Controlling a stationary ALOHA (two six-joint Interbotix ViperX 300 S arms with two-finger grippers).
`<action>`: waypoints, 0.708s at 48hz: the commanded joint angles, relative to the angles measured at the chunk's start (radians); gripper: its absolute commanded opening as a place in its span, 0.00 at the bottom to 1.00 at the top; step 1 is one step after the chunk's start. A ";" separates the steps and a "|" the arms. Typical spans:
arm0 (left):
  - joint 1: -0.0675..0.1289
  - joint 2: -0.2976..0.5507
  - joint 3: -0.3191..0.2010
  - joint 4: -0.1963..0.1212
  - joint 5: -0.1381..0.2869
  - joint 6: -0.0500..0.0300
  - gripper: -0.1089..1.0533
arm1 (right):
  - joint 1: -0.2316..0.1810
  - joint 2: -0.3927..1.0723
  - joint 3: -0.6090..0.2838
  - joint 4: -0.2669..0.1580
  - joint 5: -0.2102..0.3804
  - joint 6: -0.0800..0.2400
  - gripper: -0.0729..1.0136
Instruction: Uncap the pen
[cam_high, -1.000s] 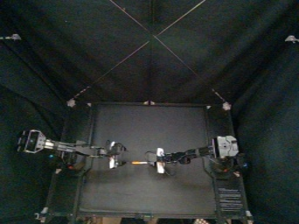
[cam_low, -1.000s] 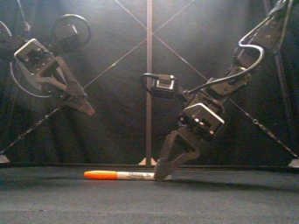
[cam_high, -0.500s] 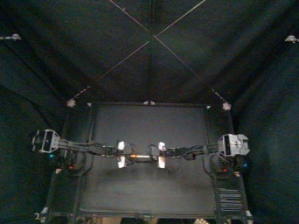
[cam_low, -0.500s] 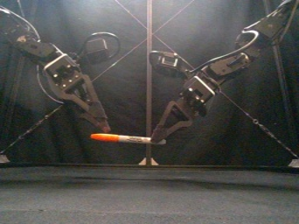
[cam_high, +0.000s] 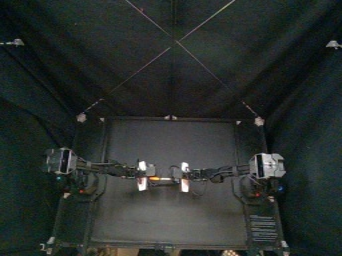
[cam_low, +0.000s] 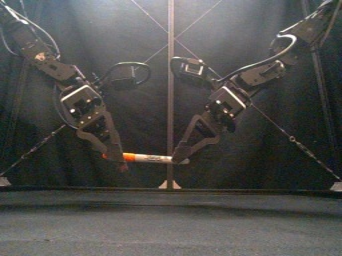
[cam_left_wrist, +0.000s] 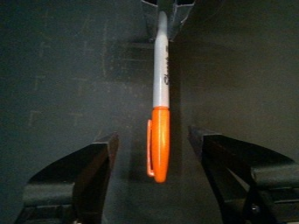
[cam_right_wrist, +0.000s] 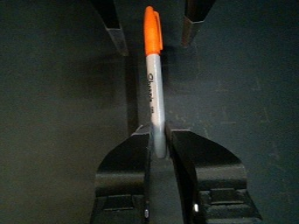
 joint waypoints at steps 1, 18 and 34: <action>0.003 -0.006 -0.018 0.020 -0.005 0.0000 0.69 | -0.003 -0.046 -0.017 0.000 -0.005 -0.002 0.54; 0.012 -0.015 -0.005 0.034 -0.005 0.0000 0.51 | -0.005 -0.100 0.040 0.003 -0.005 0.003 0.54; 0.029 -0.069 0.051 0.035 -0.026 0.0000 0.51 | -0.031 -0.218 0.173 0.023 -0.044 0.006 0.54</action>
